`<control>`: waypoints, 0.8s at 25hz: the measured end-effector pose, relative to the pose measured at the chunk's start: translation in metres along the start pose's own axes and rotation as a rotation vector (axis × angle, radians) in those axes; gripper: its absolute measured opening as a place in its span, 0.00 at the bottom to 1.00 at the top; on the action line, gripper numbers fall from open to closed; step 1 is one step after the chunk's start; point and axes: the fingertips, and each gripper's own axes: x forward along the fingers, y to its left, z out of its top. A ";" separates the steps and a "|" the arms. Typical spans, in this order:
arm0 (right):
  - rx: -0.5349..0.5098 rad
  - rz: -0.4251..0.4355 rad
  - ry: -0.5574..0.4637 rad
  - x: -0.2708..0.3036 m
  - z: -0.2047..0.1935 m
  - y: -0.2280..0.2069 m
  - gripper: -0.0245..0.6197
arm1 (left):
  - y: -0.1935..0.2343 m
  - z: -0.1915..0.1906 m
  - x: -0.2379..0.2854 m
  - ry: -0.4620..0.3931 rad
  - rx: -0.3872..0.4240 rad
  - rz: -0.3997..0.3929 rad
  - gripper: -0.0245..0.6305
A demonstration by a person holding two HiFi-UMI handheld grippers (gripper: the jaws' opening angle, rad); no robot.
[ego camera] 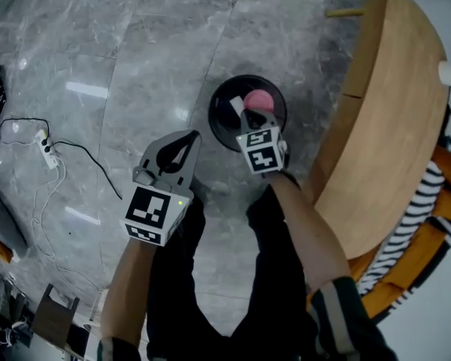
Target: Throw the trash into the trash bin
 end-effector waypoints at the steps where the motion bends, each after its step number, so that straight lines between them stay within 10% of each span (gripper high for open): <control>1: -0.006 0.008 0.010 0.009 -0.003 0.004 0.04 | 0.003 -0.004 0.003 0.000 -0.003 0.001 0.04; 14: 0.038 -0.078 0.101 0.032 -0.024 0.000 0.15 | 0.027 -0.016 -0.006 0.012 -0.024 0.016 0.04; 20: 0.063 -0.107 0.070 -0.026 -0.007 -0.007 0.06 | 0.007 0.009 -0.028 0.011 -0.029 0.000 0.04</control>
